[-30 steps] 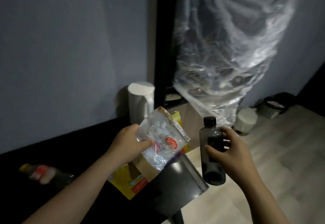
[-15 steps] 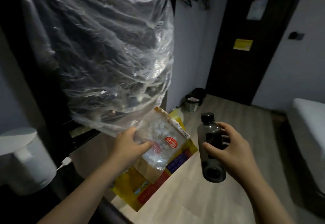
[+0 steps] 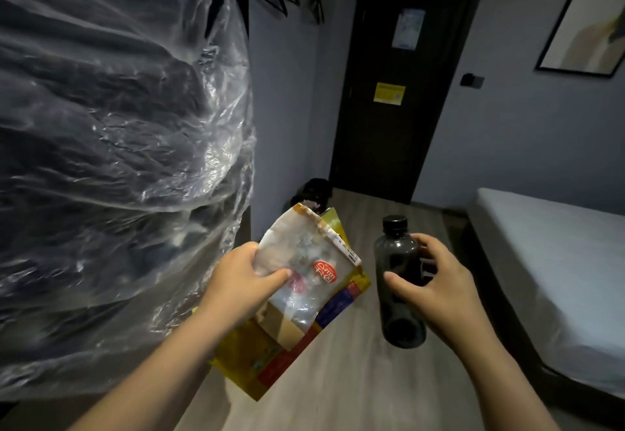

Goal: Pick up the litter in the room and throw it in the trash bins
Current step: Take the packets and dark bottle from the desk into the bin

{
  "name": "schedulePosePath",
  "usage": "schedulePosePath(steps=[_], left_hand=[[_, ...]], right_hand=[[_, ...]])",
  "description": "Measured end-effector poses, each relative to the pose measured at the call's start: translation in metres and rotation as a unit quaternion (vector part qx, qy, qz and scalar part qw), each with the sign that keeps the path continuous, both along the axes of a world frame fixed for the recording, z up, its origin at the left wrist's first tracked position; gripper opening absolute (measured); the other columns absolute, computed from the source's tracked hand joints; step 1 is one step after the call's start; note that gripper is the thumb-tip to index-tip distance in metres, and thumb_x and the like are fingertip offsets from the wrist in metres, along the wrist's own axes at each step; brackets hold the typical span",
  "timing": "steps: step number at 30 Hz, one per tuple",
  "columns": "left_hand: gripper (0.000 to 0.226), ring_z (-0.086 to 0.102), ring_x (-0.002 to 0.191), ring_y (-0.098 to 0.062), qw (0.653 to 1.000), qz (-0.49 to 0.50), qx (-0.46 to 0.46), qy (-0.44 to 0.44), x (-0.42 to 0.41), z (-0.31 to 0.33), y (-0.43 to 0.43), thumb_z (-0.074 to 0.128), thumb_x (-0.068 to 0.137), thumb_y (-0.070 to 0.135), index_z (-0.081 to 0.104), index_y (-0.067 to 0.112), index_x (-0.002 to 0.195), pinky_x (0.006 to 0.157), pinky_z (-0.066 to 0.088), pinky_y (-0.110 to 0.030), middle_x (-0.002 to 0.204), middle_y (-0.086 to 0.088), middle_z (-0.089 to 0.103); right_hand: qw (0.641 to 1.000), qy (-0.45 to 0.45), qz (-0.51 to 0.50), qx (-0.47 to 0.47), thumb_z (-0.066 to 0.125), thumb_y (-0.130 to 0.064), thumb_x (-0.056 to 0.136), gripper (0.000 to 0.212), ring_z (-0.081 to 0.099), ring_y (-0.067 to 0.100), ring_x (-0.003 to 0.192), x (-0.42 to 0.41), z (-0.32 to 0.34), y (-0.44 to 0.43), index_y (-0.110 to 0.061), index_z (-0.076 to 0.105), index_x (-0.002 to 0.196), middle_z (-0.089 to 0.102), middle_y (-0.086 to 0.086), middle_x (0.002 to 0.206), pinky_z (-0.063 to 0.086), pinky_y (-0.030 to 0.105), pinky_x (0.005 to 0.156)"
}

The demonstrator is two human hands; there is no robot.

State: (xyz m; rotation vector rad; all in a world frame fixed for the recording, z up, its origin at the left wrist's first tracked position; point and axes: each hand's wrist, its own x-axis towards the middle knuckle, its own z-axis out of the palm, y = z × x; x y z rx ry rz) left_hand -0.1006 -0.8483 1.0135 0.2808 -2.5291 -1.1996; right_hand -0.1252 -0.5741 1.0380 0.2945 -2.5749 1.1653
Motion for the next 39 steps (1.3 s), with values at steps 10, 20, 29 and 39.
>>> schedulePosePath(steps=[10,20,29,39], left_hand=[[0.030,0.059,0.060,-0.006,0.999,-0.010,-0.024,0.022,-0.162,0.003,0.037,0.073,0.070,0.050,0.057,0.024,0.074,0.049,0.041,-0.025,0.072,0.007,0.061],[0.030,0.059,0.070,-0.009,0.999,0.021,-0.014,0.038,-0.335,0.012,0.083,0.074,0.070,0.050,0.059,0.025,0.076,0.063,0.051,-0.035,0.075,0.007,0.063],[0.030,0.059,0.072,-0.008,0.999,0.032,-0.011,-0.001,-0.483,-0.023,0.065,0.076,0.071,0.048,0.058,0.025,0.079,0.064,0.052,-0.034,0.076,0.009,0.063],[0.024,0.056,0.073,-0.008,0.993,-0.003,-0.038,-0.115,-0.658,-0.083,0.010,0.067,0.080,0.046,0.050,0.029,0.081,0.058,0.048,-0.028,0.081,0.007,0.058]], right_hand=[[0.999,0.000,-0.035,-0.032,0.080,-0.033,0.070,0.066,0.050,0.007,0.105,-0.151,-0.011,0.036,-0.031,0.050,0.129,0.056,-0.009,0.124,0.037,0.013,0.073],[0.998,0.008,-0.013,-0.065,0.080,-0.034,0.069,0.067,0.052,0.006,0.107,-0.335,0.007,0.085,-0.038,0.047,0.128,0.055,-0.012,0.124,0.041,0.018,0.078],[0.998,-0.025,-0.016,-0.054,0.079,-0.039,0.069,0.076,0.051,0.007,0.113,-0.486,-0.022,0.068,-0.035,0.042,0.135,0.052,-0.011,0.130,0.044,0.021,0.085],[0.991,-0.120,-0.040,-0.034,0.080,-0.036,0.065,0.067,0.054,0.003,0.101,-0.650,-0.069,0.013,-0.035,0.048,0.124,0.054,-0.014,0.113,0.046,0.023,0.080]])
